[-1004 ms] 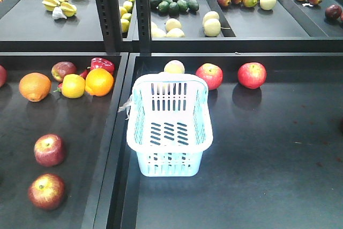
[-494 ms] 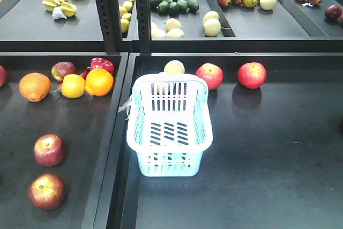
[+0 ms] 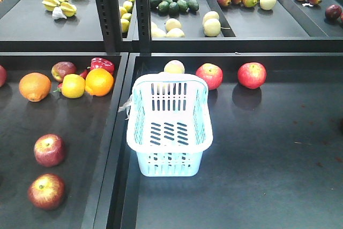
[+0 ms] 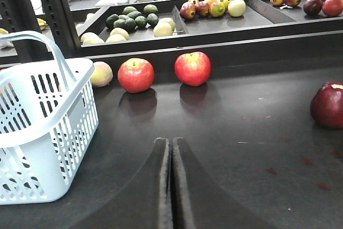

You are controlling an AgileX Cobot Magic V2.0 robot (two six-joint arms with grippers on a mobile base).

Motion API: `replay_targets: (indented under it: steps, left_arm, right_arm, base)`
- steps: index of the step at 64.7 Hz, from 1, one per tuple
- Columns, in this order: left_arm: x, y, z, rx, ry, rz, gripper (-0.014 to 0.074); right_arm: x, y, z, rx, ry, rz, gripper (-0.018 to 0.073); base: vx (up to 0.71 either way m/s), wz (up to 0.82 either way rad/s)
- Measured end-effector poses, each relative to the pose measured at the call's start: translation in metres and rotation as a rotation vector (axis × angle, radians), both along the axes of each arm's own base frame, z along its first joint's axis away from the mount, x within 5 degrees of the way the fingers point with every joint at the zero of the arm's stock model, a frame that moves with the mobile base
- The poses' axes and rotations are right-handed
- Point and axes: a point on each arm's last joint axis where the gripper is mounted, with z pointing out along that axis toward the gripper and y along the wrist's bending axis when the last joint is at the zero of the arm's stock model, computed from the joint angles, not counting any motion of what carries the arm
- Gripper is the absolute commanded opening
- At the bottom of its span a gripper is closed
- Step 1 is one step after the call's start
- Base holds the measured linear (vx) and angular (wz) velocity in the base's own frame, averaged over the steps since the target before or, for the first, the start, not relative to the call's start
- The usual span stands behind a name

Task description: Pick three apples into basket with both arms

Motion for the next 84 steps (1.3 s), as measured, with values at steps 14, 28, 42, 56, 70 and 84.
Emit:
replay_targets:
  steps: [14,28,42,56,70,84]
  left_arm:
    - [0.000,0.002,0.001,0.058,-0.006,0.003,-0.0006]
    - [0.000,0.002,0.002,0.086,-0.007,0.004,-0.0006]
    - [0.001,0.002,0.005,0.103,-0.047,-0.002,-0.0006]
    - [0.003,0.000,0.017,0.115,-0.182,-0.025,-0.0006]
    - [0.003,-0.001,0.018,0.116,-0.194,-0.027,-0.0006]
    - [0.004,-0.003,0.022,-0.201,-0.270,-0.001,-0.0006]
  right_arm:
    - [0.000,0.000,0.000,0.000,0.000,0.000,-0.0009]
    - [0.000,0.000,0.000,0.000,0.000,0.000,-0.0009]
    - [0.000,0.000,0.000,0.000,0.000,0.000,-0.0009]
    - [0.000,0.000,0.000,0.000,0.000,0.000,-0.0009]
    - [0.000,0.000,0.000,0.000,0.000,0.000,-0.0009]
    - [0.000,0.000,0.000,0.000,0.000,0.000,-0.0009]
  base:
    - [0.00,0.00]
    - [0.00,0.00]
    - [0.00,0.00]
    - [0.00,0.00]
    - [0.00,0.00]
    - [0.00,0.00]
